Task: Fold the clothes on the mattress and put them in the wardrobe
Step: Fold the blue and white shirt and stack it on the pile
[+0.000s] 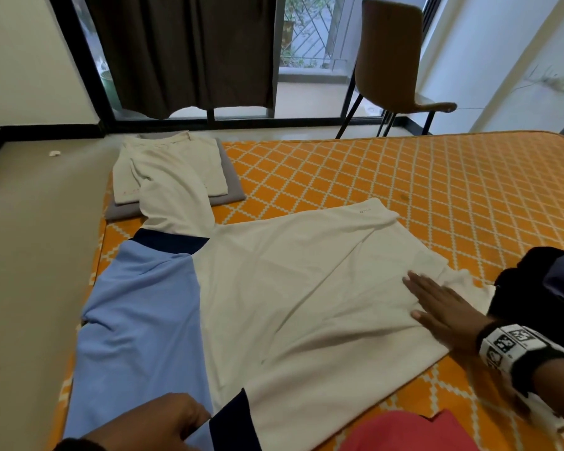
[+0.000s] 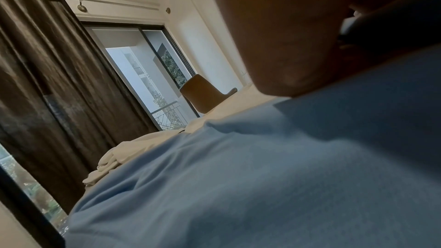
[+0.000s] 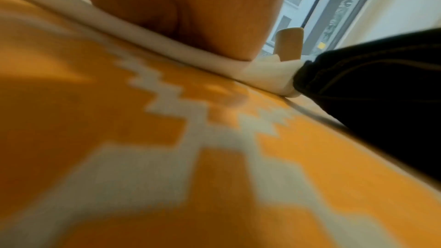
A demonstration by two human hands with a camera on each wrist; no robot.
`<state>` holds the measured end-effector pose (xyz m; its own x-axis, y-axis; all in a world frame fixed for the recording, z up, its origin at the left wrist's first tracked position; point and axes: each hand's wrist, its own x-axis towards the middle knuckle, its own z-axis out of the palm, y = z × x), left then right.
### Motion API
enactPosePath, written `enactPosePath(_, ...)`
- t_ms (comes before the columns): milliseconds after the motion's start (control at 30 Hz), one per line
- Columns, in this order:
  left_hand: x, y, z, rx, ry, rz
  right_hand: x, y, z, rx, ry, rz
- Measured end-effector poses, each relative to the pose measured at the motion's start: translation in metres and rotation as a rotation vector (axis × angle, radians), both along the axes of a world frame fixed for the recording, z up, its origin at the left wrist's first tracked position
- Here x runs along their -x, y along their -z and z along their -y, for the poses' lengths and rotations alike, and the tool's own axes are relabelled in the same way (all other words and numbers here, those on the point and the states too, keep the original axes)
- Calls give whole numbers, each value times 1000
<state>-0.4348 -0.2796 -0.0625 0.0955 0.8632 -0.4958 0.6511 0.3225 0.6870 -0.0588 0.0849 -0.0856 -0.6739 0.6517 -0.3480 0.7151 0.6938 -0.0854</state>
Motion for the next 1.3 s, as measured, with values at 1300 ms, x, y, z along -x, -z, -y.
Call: enactPosePath(1300,-134,20,-526,-444,-183,-539,-84,24,-51,-25,659,-574)
